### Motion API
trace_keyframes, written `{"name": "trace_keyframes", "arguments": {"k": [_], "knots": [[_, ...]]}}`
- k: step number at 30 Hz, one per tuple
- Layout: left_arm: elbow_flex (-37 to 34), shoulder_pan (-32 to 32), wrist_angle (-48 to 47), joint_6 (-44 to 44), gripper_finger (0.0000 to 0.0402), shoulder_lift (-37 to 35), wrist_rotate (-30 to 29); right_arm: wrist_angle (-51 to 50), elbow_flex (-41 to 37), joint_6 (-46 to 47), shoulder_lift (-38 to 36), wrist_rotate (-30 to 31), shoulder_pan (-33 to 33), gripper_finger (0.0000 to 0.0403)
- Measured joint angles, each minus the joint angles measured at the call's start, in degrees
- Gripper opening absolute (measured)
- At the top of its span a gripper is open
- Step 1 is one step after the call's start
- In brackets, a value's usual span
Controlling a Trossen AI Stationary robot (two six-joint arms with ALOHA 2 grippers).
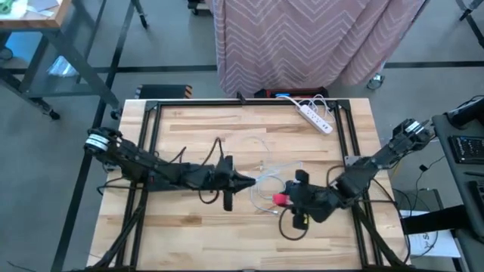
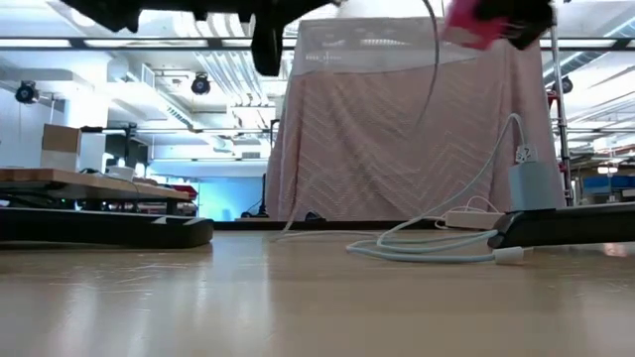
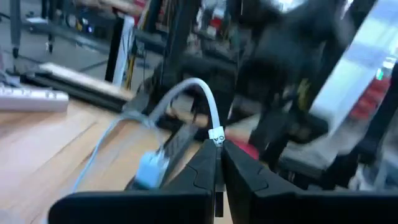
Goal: Insert USB
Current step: Insert the left white charger cable into the pink charger adapter
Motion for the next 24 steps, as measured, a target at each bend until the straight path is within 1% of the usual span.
{"name": "trace_keyframes", "arguments": {"k": [5, 8, 11, 19, 24], "knots": [[0.1, -0.1, -1.1, 2.0, 0.0001, 0.2, 3.9, 1.2, 5.2, -6.4, 1.1, 0.2, -3.9, 0.014], [0.8, -0.3, -1.8, 2.6, 0.0001, 0.5, 4.7, 1.1, 7.6, -9.1, 1.3, -0.2, -5.4, 0.014], [1.9, -0.4, -1.9, 3.7, 0.0004, 0.8, 7.1, 1.1, 9.2, -11.1, 1.3, -0.5, -6.2, 0.014], [2.8, -1.3, -2.3, 5.1, 0.0002, 0.8, 7.4, -0.8, 10.5, -11.9, 1.4, -0.7, -6.4, 0.014], [2.8, -1.2, -7.3, 5.0, 0.0001, 0.8, 6.9, -1.9, 9.4, -11.0, 1.4, -0.9, -6.4, 0.014]]}}
